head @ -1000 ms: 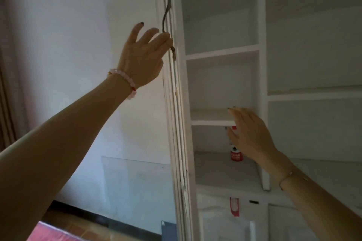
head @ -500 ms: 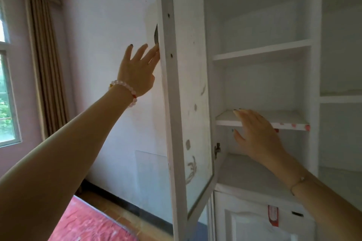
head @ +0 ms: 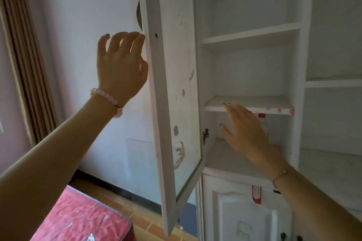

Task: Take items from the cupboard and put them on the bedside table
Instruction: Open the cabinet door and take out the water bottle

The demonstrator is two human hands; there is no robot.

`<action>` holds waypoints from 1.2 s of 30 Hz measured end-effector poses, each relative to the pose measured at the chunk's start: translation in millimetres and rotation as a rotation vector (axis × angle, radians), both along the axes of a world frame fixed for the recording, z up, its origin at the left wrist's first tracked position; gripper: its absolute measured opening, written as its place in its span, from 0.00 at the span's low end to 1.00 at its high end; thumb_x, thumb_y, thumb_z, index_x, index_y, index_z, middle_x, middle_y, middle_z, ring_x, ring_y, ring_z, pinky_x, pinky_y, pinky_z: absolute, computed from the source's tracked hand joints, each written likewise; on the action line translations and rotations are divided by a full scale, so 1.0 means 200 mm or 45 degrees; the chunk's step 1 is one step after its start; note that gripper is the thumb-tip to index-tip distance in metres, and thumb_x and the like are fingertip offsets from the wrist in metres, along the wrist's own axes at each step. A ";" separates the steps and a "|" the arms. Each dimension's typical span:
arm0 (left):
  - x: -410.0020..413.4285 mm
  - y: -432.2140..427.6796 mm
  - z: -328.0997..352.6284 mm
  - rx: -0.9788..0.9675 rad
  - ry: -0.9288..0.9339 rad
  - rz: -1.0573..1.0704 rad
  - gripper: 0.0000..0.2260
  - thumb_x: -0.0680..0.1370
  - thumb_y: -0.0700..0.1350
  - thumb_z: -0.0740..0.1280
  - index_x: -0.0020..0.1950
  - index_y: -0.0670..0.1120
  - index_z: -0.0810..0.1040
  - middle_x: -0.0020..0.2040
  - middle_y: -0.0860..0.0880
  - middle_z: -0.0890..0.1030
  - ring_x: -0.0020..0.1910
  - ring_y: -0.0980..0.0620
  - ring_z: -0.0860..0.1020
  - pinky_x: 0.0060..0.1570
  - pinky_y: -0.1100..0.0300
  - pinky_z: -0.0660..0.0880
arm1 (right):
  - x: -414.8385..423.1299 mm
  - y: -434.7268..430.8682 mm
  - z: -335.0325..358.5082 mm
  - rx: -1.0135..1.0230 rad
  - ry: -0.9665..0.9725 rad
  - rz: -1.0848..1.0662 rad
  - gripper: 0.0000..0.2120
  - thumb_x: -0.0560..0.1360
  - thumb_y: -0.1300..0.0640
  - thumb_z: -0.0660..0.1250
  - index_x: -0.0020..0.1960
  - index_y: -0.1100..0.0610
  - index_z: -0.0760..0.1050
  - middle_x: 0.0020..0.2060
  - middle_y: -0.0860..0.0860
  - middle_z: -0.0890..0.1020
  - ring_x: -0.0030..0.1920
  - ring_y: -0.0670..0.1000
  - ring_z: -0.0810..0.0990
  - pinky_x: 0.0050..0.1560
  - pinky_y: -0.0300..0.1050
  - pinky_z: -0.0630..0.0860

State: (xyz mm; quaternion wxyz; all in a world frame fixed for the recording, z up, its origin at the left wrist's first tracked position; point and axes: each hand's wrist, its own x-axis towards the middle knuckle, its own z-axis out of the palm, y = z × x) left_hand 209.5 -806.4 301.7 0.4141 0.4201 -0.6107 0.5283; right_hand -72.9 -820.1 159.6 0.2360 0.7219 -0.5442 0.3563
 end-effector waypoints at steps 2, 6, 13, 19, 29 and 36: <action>-0.13 0.05 -0.15 0.027 0.003 -0.129 0.17 0.76 0.44 0.58 0.62 0.40 0.74 0.60 0.42 0.78 0.61 0.41 0.74 0.65 0.41 0.65 | -0.01 0.00 -0.03 0.027 0.016 -0.021 0.27 0.77 0.50 0.59 0.72 0.60 0.58 0.70 0.56 0.65 0.70 0.56 0.62 0.70 0.54 0.59; -0.37 0.01 -0.46 0.164 -0.191 -0.222 0.18 0.75 0.44 0.58 0.62 0.40 0.75 0.61 0.42 0.78 0.64 0.41 0.73 0.66 0.39 0.63 | -0.05 0.01 -0.06 0.070 -0.003 -0.041 0.27 0.77 0.51 0.58 0.72 0.60 0.57 0.71 0.57 0.64 0.71 0.56 0.61 0.71 0.55 0.58; -0.67 -0.13 -0.76 0.476 -0.128 -0.269 0.18 0.75 0.46 0.63 0.63 0.41 0.75 0.63 0.42 0.77 0.65 0.41 0.72 0.68 0.40 0.59 | -0.20 0.03 -0.15 0.030 -0.051 -0.070 0.26 0.76 0.53 0.61 0.70 0.61 0.61 0.67 0.58 0.69 0.68 0.58 0.66 0.68 0.54 0.60; -0.91 -0.23 -0.89 0.633 -0.042 -0.359 0.20 0.75 0.49 0.56 0.63 0.43 0.75 0.62 0.44 0.78 0.62 0.44 0.75 0.64 0.41 0.64 | -0.37 0.00 -0.22 0.071 -0.048 -0.119 0.26 0.76 0.54 0.60 0.71 0.61 0.60 0.69 0.58 0.67 0.70 0.57 0.62 0.70 0.54 0.58; -1.30 -0.33 -1.13 0.830 0.068 -0.443 0.20 0.75 0.50 0.55 0.62 0.43 0.74 0.59 0.44 0.79 0.59 0.43 0.76 0.60 0.39 0.70 | -0.79 -0.11 -0.45 0.133 -0.043 -0.160 0.24 0.76 0.52 0.61 0.68 0.62 0.65 0.64 0.59 0.73 0.64 0.58 0.70 0.65 0.53 0.68; -1.42 -0.39 -1.39 0.986 0.084 -0.384 0.19 0.75 0.49 0.62 0.64 0.43 0.74 0.59 0.44 0.79 0.59 0.43 0.76 0.61 0.40 0.69 | -0.93 -0.18 -0.65 0.234 -0.062 -0.108 0.24 0.75 0.53 0.63 0.67 0.63 0.66 0.64 0.60 0.73 0.62 0.60 0.72 0.62 0.53 0.69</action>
